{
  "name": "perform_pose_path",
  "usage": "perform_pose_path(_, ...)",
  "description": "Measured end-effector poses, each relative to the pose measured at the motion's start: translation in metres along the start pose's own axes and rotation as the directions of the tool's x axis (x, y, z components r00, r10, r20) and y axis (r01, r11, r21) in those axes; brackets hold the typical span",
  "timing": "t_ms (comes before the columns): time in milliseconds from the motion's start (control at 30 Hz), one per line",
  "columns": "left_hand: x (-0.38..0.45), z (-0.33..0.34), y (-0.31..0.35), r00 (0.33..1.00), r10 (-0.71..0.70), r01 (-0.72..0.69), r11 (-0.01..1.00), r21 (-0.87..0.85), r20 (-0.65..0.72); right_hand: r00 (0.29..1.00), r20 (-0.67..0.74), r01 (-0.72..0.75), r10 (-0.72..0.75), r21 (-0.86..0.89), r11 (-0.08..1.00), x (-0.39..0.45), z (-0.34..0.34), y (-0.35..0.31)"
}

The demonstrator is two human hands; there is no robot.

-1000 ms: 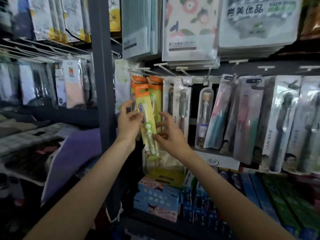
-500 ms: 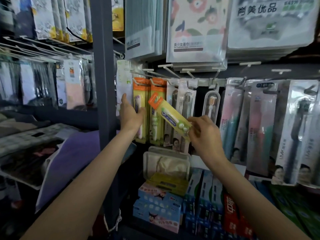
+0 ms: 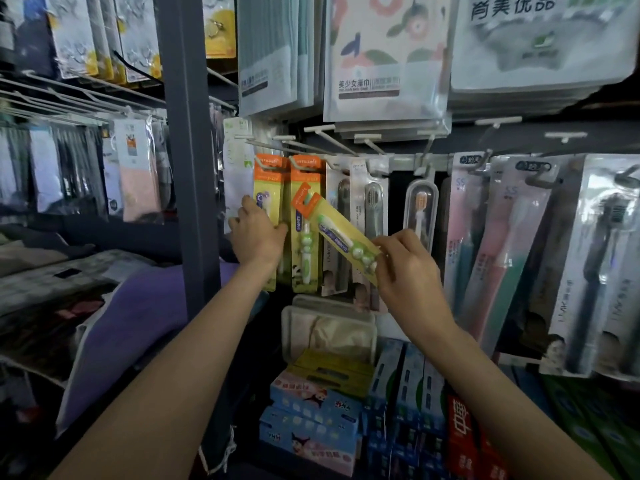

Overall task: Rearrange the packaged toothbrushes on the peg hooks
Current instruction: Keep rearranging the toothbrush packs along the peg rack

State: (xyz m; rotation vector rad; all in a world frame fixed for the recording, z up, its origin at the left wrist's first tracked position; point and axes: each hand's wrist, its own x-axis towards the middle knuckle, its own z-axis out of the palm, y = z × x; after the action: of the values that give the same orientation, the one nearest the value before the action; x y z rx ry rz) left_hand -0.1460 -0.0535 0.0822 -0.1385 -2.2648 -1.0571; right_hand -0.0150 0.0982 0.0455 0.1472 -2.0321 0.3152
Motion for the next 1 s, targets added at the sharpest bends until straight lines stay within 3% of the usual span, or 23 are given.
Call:
perform_pose_path(200,-0.002,-0.015,-0.011,0.995,0.099,-0.1,0.994,0.038,0.02,0.993,0.114,0.001,0.0,-0.006,1.0,-0.006,0.005,-0.012)
perform_pose_path(433,-0.011,-0.026,-0.007,0.983,0.183,-0.184,0.977,0.11,0.023,0.956,0.261,-0.121,0.137,-0.079,0.99,0.002,0.013,-0.034)
perform_pose_path(633,-0.009,-0.025,-0.009,0.989,0.146,-0.147,0.987,0.063,0.027,0.953,0.254,-0.116,0.165,-0.197,0.973,-0.004,0.007,-0.03)
perform_pose_path(833,-0.008,-0.018,-0.011,0.992,0.123,-0.123,0.992,-0.011,0.016,0.947,0.295,-0.095,0.129,-0.125,0.988,-0.004,0.002,-0.025)
perform_pose_path(1000,-0.003,-0.008,-0.009,0.995,0.098,-0.098,0.995,-0.033,0.001,0.932,0.336,-0.068,0.138,-0.213,0.975,0.0,-0.003,-0.031)
